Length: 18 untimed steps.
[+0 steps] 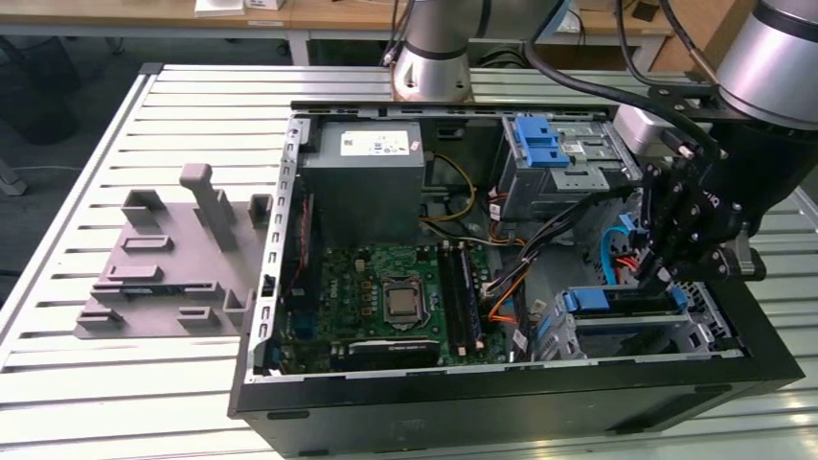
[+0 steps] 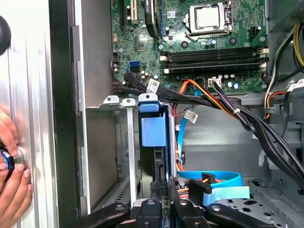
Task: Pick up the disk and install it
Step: 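Insert the first disk wire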
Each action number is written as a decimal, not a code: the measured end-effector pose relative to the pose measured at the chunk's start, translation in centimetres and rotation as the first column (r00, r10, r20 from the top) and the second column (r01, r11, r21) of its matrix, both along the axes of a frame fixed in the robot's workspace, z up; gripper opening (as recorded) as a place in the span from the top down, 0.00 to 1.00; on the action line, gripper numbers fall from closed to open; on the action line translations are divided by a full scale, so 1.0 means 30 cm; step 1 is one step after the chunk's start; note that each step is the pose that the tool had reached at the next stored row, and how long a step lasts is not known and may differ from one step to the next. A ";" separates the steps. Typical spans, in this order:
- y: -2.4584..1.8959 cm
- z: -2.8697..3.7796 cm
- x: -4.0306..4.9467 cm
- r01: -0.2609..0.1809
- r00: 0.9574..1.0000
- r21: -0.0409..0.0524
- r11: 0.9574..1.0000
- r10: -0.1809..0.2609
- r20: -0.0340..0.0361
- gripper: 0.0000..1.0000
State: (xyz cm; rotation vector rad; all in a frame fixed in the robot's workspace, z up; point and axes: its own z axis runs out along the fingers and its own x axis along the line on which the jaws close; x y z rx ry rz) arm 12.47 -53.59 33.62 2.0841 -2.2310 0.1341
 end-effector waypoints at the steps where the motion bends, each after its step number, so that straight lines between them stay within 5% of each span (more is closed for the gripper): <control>1: 0.000 -0.001 0.000 0.003 1.000 0.000 1.000 -0.003 0.000 0.84; 18: 0.000 -0.012 0.002 0.008 1.000 0.000 1.000 -0.008 -0.002 0.84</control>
